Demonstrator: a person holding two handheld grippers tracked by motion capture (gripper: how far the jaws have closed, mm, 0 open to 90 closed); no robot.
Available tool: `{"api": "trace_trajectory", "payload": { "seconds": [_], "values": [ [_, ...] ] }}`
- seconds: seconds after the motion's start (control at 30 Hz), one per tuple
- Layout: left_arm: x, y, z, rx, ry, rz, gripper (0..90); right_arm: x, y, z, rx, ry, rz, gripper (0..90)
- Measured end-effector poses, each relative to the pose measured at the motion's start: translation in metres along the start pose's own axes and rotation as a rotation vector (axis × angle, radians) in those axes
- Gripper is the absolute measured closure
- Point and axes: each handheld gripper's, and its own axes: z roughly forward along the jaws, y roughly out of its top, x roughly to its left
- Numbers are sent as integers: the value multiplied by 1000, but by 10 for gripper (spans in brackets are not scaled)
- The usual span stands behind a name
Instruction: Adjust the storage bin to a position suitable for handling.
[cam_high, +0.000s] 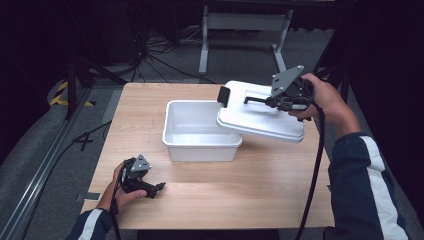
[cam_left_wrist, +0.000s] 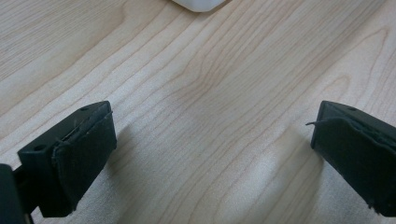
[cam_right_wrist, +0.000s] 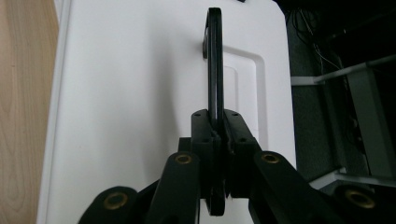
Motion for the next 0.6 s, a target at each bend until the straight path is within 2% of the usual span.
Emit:
{"api": "trace_trajectory", "payload": {
  "seconds": [0.33,0.6],
  "values": [
    [0,0,0,-1,0,1,5,-2,-35,-14,27,-31,45,846],
    [0,0,0,1,0,4,5,-2,-60,-16,41,-36,78,847]
  ]
}}
